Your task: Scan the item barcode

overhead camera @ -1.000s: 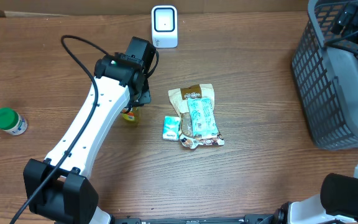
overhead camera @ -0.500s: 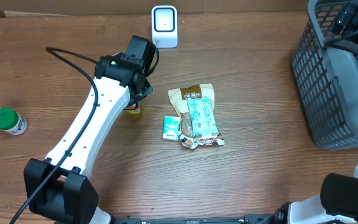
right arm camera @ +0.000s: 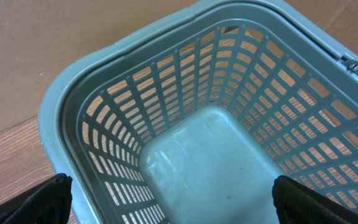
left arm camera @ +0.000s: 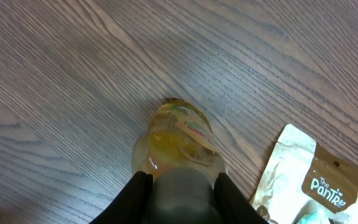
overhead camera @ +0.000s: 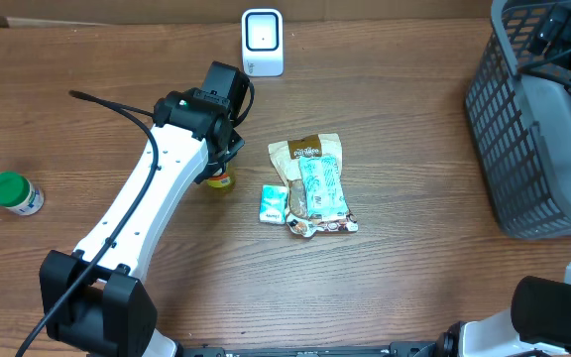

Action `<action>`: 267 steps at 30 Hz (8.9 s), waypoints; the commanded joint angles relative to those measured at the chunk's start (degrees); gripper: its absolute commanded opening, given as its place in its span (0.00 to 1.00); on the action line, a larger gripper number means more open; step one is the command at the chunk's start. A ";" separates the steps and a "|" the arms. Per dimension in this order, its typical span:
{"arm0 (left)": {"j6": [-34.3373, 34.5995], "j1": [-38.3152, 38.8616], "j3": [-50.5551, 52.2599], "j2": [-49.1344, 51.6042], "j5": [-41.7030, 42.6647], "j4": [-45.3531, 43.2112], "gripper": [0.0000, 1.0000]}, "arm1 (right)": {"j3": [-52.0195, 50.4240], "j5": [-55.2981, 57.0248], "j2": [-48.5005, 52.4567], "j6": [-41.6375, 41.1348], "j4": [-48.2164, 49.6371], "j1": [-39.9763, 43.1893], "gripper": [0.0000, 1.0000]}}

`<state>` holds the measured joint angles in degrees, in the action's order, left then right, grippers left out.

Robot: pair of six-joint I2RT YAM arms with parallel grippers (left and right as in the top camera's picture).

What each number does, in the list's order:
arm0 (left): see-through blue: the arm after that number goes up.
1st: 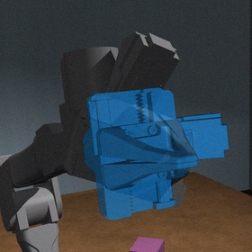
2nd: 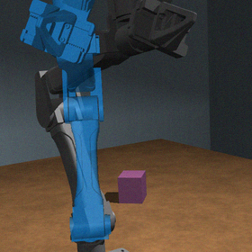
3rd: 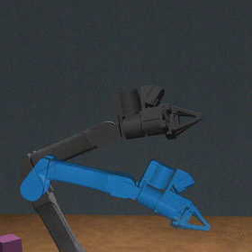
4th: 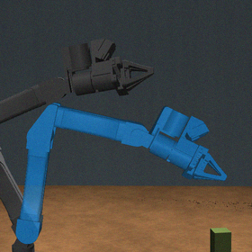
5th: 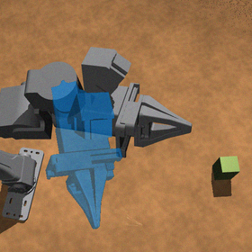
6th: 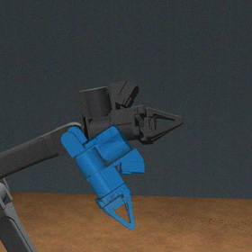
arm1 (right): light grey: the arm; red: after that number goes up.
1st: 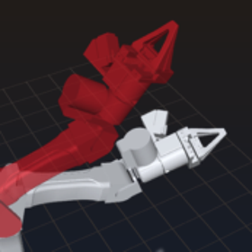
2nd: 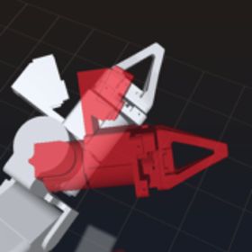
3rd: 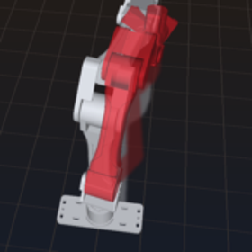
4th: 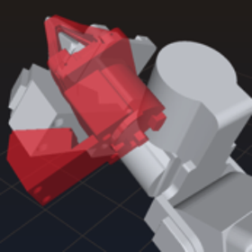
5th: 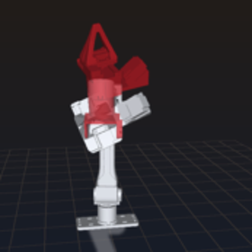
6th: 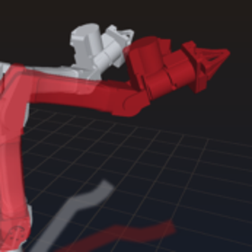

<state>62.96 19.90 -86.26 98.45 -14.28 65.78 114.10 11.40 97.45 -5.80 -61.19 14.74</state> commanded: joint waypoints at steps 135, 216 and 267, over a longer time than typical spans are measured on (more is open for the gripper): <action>-56.41 1.60 -5.68 8.20 11.28 -10.08 0.38 | 1.03 0.57 -0.55 -0.22 0.24 0.02 1.00; -52.28 -18.71 2.19 -17.11 39.80 -12.85 0.99 | 1.03 0.55 -0.55 -0.22 0.22 0.02 1.00; -57.64 -7.34 2.91 -9.03 31.17 -6.05 1.00 | 1.03 0.57 -0.55 -0.22 0.22 0.02 1.00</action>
<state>5.96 11.66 -83.64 88.90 18.44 59.66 114.10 11.40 97.45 -5.80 -61.19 14.74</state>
